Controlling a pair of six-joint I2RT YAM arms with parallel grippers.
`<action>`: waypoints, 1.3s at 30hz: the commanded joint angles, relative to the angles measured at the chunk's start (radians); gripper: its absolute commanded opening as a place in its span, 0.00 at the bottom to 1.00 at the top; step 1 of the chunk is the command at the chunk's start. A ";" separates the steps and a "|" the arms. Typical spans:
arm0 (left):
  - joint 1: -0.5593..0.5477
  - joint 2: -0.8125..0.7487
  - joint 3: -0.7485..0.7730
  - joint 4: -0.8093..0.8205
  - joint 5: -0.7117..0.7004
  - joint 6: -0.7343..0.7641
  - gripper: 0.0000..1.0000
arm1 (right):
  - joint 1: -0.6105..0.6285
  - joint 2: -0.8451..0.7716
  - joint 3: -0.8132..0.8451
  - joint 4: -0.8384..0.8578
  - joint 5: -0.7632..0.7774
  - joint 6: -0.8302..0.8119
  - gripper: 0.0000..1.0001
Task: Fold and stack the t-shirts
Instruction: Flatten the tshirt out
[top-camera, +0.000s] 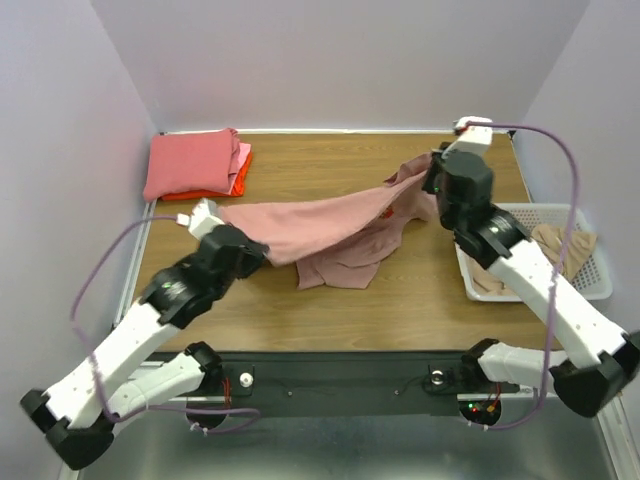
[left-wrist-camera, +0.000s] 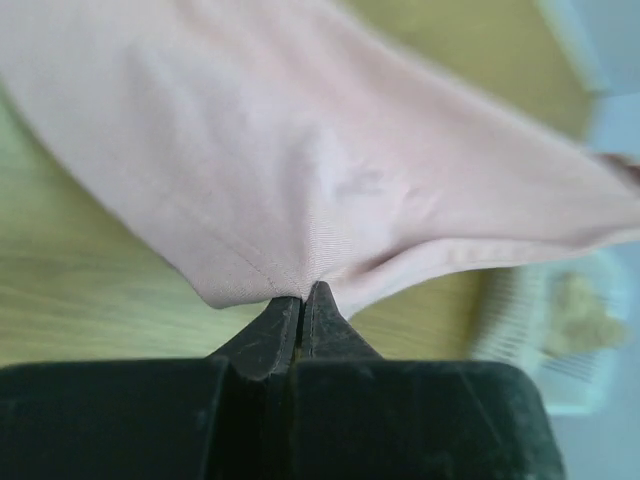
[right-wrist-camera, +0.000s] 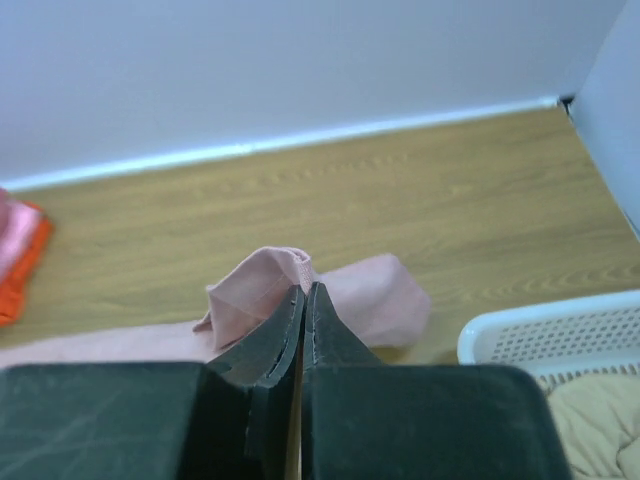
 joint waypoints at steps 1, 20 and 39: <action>-0.004 -0.074 0.228 -0.022 -0.094 0.159 0.00 | 0.002 -0.146 0.113 0.051 -0.039 -0.045 0.00; -0.003 -0.025 1.079 -0.017 0.201 0.453 0.00 | 0.002 -0.229 0.823 -0.182 -0.811 0.073 0.00; -0.003 0.113 0.783 -0.002 -0.407 0.295 0.00 | 0.000 -0.007 0.641 -0.187 -0.302 0.005 0.00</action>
